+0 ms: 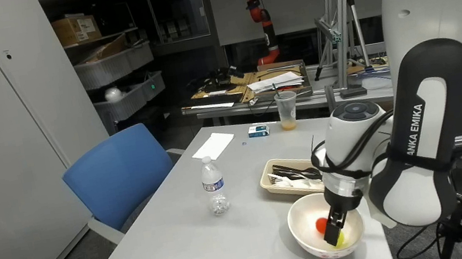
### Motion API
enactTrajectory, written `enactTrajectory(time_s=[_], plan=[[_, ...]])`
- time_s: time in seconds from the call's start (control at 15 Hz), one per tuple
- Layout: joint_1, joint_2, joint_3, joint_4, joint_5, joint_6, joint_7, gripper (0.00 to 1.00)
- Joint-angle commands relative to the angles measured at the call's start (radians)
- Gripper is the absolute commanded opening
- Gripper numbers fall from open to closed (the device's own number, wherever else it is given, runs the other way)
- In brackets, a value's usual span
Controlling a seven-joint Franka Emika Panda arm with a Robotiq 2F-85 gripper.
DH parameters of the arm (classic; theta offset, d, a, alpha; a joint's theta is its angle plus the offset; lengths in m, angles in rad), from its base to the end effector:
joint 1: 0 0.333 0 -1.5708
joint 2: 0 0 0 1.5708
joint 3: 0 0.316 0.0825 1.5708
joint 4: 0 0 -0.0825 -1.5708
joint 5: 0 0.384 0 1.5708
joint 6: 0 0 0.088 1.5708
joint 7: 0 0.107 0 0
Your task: Pick up the orange ball and put it in the empty white bowl
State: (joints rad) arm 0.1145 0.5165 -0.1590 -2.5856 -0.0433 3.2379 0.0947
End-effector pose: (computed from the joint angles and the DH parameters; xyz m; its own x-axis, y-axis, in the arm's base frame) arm 0.4278 -0.0247 0.0952 0.9875 -0.0642 0.1439 -0.0744 -0.9950 0.0667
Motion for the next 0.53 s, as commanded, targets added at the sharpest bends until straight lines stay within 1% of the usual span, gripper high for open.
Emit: enactTrajectory(time_s=[0.0,0.07,0.13,0.2,0.27,0.33,0.47], plan=[[0.002,0.021,0.013,0.008,0.036,0.026,-0.016,1.0],[-0.003,0.022,0.018,0.009,0.034,0.025,-0.02,1.0],[0.042,-0.145,-0.01,-0.039,0.049,-0.061,-0.004,1.0],[0.056,-0.161,-0.016,-0.053,0.054,-0.055,-0.002,1.0],[0.071,-0.184,-0.03,-0.045,0.059,-0.084,-0.001,1.0],[0.024,-0.071,0.0,-0.003,0.043,-0.02,-0.018,1.0],[0.039,-0.139,-0.007,-0.011,0.042,-0.063,-0.011,1.0]])
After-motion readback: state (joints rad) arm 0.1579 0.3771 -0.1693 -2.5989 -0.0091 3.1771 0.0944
